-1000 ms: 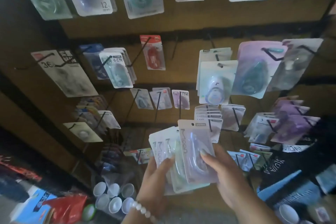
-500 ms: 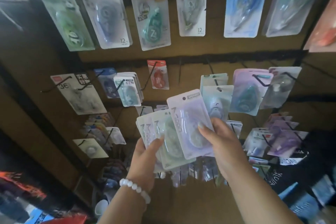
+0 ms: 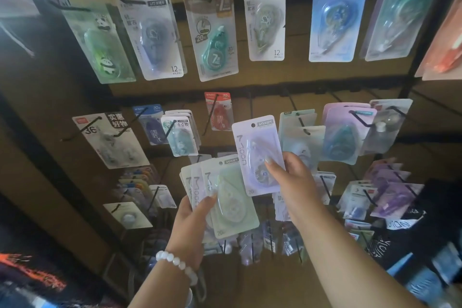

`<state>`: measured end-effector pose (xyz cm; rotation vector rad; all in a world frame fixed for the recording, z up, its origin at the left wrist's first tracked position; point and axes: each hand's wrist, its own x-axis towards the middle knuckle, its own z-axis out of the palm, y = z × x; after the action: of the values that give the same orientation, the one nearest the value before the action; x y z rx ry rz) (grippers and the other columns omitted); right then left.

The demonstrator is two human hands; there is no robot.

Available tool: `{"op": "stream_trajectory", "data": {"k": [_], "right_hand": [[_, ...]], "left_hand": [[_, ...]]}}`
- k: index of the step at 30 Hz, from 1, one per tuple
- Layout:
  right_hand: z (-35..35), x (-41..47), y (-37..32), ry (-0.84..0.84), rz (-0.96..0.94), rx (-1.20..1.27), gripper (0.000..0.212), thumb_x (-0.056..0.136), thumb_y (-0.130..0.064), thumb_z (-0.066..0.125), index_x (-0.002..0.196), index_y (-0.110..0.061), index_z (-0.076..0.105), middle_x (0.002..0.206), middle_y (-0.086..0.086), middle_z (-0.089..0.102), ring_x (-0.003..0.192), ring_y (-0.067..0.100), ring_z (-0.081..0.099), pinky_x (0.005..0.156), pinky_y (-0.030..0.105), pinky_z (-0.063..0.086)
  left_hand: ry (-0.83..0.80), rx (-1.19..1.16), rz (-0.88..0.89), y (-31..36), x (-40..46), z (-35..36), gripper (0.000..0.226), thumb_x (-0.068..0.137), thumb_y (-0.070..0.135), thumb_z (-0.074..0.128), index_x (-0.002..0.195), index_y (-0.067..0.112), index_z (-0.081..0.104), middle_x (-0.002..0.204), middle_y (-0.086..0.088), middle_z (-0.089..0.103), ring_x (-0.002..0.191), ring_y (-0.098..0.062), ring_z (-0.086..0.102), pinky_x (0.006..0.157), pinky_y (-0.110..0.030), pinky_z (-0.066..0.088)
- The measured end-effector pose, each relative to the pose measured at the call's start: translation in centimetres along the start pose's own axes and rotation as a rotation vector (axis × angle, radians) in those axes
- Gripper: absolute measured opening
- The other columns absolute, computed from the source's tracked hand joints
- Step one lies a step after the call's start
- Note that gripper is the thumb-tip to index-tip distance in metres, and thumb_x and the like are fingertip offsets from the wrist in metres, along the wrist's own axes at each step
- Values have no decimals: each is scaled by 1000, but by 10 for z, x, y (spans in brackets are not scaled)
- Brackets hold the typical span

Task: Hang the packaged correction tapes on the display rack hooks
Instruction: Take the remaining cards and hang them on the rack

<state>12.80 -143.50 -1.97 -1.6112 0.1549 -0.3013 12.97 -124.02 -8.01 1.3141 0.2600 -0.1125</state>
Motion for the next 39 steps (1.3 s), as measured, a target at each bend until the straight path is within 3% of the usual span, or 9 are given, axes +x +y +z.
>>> {"op": "stream_trajectory", "data": {"k": [6,11,16,21,23,26,31,37,39], "right_hand": [[10,1,1,28,-12,-57,15,89,-32,58,92,-17,58,82,-1,60,74,12,55,58,21,38],[15,11,4,117,9,-139,20,90,-34,55,98,-16,57,85,-3,60,71,7,53,52,15,37],[32,43,4,191,10,-195,28,91,-35,52,104,-11,58,90,3,61,81,20,56,63,29,44],[45,76,5,221,89,-335,40,94,-39,47,119,-8,50,96,4,54,71,16,53,56,26,46],[49,87,5,239,112,-385,44,95,-41,44,125,-9,46,110,9,56,86,22,59,66,30,51],[54,104,6,261,153,-391,47,95,-41,44,129,-9,43,124,12,56,106,31,59,85,39,53],[54,118,4,224,177,-390,46,97,-33,43,131,-3,42,129,16,52,111,33,56,79,35,43],[52,86,10,110,247,-428,55,95,-46,38,133,-6,41,135,14,51,123,33,49,86,34,39],[47,65,12,49,193,-381,48,94,-49,38,118,-11,55,115,10,61,111,28,56,80,31,39]], "left_hand": [[-15,-14,-9,3,2,-4,33,87,24,68,118,21,59,110,-9,74,97,-32,73,85,-62,55],[-37,-10,-13,3,5,-8,38,86,28,68,121,23,57,114,-9,73,99,-32,73,84,-61,56],[-49,-2,-29,4,9,-10,66,62,42,77,123,25,58,117,-8,71,103,-33,71,85,-63,55],[-37,12,-35,3,17,-14,47,78,37,73,121,27,58,118,-8,71,103,-33,70,84,-62,55],[-43,18,-35,4,22,-15,43,81,36,72,121,29,58,118,-7,71,103,-33,70,85,-63,55],[-63,31,-29,8,27,-14,58,69,44,75,122,30,57,119,-6,70,105,-33,69,86,-65,53],[-75,14,-40,11,35,-11,52,72,39,74,120,29,57,118,-6,70,106,-33,69,86,-67,52],[-75,14,-43,7,42,-6,40,79,34,73,117,27,59,117,-6,72,104,-31,70,89,-64,53],[-81,16,-46,7,41,-1,48,71,38,75,115,27,59,115,-6,72,103,-30,71,89,-63,53]]}}
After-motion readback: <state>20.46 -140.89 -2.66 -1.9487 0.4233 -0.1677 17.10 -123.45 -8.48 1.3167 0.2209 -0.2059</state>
